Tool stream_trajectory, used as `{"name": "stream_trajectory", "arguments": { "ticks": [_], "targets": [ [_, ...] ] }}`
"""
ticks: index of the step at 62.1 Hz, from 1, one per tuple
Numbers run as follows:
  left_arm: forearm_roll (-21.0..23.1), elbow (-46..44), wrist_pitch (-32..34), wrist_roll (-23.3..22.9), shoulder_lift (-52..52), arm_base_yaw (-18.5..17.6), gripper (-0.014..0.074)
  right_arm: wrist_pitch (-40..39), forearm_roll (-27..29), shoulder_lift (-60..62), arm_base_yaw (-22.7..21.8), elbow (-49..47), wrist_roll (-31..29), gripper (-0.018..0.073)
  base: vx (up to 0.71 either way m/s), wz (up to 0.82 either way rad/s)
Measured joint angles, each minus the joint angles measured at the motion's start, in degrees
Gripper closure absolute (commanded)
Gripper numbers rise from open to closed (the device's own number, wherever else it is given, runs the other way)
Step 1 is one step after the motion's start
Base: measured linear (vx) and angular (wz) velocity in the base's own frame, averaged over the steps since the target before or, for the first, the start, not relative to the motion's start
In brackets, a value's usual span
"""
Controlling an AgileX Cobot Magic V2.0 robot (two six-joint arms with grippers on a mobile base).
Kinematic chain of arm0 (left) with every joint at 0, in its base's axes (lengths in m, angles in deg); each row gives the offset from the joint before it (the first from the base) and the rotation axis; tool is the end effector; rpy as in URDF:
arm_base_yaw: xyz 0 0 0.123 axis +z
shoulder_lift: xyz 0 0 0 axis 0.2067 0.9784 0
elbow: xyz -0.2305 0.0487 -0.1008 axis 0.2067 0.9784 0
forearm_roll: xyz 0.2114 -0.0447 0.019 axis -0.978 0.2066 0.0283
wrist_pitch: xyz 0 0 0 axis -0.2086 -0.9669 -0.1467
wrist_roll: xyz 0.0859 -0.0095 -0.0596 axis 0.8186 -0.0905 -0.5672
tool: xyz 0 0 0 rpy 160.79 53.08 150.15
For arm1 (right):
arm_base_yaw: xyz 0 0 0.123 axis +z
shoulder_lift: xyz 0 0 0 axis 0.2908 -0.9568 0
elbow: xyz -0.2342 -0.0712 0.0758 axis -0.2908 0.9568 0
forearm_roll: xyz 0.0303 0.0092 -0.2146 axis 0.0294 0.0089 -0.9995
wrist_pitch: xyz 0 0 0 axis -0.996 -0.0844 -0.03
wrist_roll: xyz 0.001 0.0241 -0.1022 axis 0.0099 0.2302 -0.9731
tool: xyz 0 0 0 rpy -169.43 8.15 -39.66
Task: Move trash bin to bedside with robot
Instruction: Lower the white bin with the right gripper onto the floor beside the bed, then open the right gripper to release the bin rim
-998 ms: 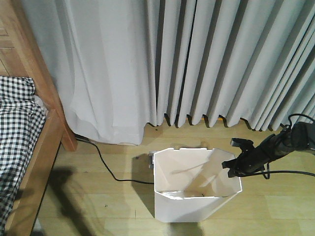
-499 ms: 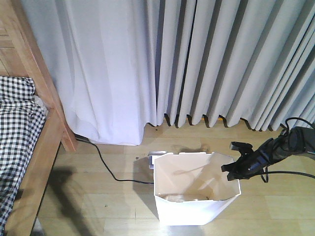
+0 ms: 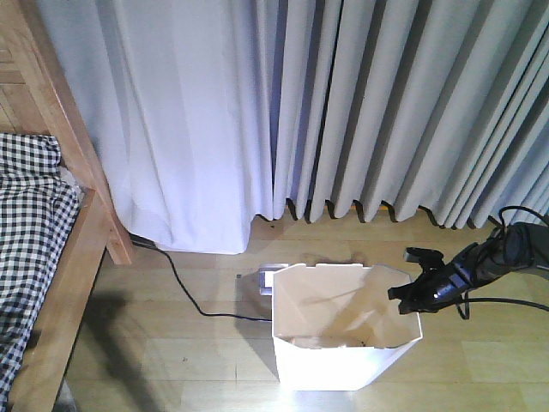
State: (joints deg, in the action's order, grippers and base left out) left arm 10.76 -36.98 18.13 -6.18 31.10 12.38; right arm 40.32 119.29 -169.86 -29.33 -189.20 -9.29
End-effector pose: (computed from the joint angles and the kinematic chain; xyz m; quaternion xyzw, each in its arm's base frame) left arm 0.0623 -0.0007 0.1794 -0.0320 0.7707 -0.0282 0.6358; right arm 0.3534 -0.0450 -0.2005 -0.0293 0.9876 0.1501 0.0358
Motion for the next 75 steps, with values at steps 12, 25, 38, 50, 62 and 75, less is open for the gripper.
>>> {"name": "stream_trajectory", "arguments": {
  "ticks": [12,25,38,50,62,75],
  "targets": [
    [0.00,0.00,0.00,0.00,0.00,0.00,0.0602,0.48,0.85,0.00,-0.05,-0.21,0.26,0.0284,0.00,0.00],
    [0.00,0.00,0.00,0.00,0.00,0.00,0.0602,1.29,0.87,-0.17,-0.11,-0.21,0.33,0.0133,0.00,0.00],
    [0.00,0.00,0.00,0.00,0.00,0.00,0.0602,0.52,1.13,-0.17,-0.11,-0.21,0.00,0.0073,0.00,0.00],
    [0.00,0.00,0.00,0.00,0.00,0.00,0.0602,0.20,1.33,0.70,-0.05,-0.28,-1.99,0.0072,0.00,0.00],
    [0.00,0.00,0.00,0.00,0.00,0.00,0.0602,-2.89,1.67,2.51,-0.05,-0.28,-2.52,0.0072,0.00,0.00],
    [0.00,0.00,0.00,0.00,0.00,0.00,0.0602,-0.44,1.72,2.51,-0.05,-0.28,-2.52,0.0072,0.00,0.00]
  ]
}}
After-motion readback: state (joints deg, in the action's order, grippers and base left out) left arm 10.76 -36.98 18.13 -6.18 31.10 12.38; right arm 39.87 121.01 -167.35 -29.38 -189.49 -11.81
